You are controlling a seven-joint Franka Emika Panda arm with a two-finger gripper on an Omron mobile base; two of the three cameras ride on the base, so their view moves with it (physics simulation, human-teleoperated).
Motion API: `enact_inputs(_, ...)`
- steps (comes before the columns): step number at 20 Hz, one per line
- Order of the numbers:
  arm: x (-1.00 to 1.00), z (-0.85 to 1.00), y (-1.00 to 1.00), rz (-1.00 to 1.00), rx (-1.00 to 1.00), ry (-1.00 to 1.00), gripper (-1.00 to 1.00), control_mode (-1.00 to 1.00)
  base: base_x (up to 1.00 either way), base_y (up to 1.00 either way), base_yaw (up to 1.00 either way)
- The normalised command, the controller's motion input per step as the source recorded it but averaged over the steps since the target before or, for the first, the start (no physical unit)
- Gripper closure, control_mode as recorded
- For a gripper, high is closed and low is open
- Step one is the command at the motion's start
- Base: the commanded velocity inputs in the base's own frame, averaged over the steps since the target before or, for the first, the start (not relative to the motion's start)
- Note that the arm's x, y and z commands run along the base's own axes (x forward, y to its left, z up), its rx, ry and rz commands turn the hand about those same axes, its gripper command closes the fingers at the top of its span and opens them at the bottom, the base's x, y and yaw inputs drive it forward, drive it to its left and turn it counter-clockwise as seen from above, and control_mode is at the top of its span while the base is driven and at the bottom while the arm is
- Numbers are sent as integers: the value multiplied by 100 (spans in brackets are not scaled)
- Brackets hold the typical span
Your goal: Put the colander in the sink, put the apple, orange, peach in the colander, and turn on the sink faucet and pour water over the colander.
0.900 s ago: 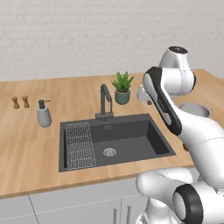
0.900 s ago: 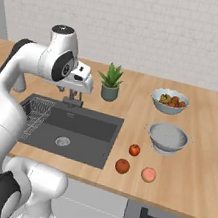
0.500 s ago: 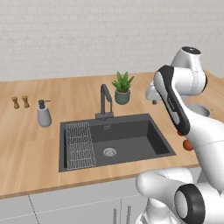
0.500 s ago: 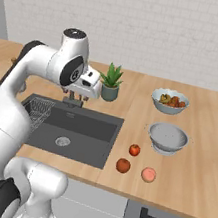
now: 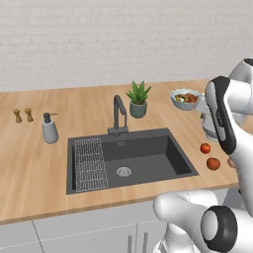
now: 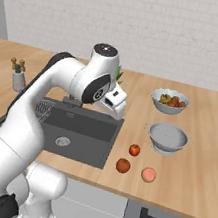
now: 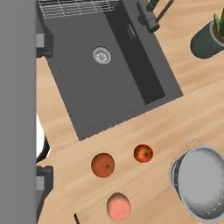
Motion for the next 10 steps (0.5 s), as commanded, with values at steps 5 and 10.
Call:
enact_inputs(5, -1, -29, -81, -32, 9, 0, -100, -100, 0, 0, 0)
enact_inputs(10, 0, -26, -71, -24, 9, 0, -100, -100, 0, 0, 0)
